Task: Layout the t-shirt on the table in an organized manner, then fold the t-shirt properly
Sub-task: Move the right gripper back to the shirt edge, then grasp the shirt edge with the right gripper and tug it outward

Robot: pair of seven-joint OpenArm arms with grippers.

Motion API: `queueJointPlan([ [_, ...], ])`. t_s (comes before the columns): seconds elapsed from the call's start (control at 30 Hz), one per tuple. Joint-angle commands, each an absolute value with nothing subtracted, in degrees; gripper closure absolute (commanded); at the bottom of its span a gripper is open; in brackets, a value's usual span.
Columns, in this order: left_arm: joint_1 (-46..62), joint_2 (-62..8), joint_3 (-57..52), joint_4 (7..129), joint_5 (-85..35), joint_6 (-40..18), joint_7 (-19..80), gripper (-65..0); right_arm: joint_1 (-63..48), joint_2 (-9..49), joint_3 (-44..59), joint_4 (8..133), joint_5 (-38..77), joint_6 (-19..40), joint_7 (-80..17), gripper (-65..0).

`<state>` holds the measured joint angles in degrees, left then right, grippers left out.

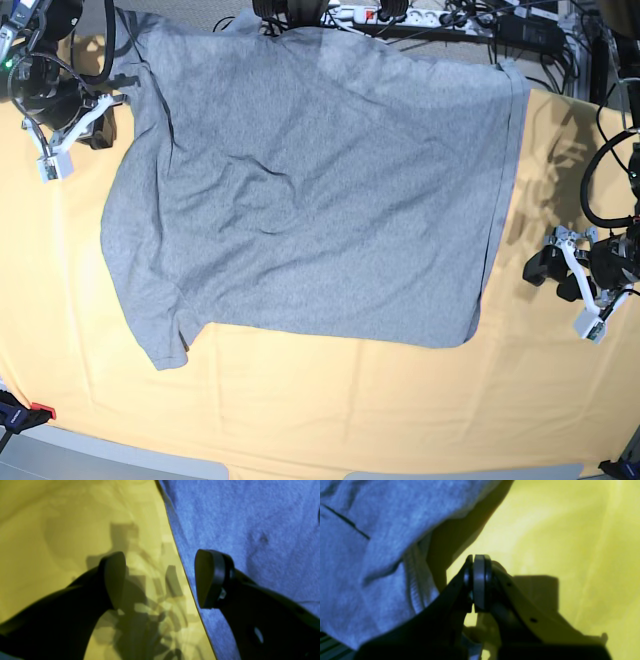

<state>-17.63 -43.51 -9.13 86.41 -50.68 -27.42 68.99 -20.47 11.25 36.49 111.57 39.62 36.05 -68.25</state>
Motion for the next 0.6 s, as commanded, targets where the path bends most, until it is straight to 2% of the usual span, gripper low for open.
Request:
queueJointPlan([
  [0.0, -18.9, -44.77, -9.89, 87.09, -51.31, -27.42, 67.94, -43.3, -20.32, 11.75, 36.73, 112.33, 40.1, 35.75, -66.94, 0.0],
  [0.17, -18.9, -44.77, -9.89, 87.09, -51.77, -27.4, 67.92, -43.3, -20.29, 11.14, 35.0, 112.33, 40.4, 35.94, -65.47, 0.0],
  [0.57, -18.9, -44.77, -9.89, 87.09, -51.72, -27.4, 67.92, -43.3, -19.09, 11.14, 22.06, 112.64, 40.49, 36.69, -64.86, 0.0],
])
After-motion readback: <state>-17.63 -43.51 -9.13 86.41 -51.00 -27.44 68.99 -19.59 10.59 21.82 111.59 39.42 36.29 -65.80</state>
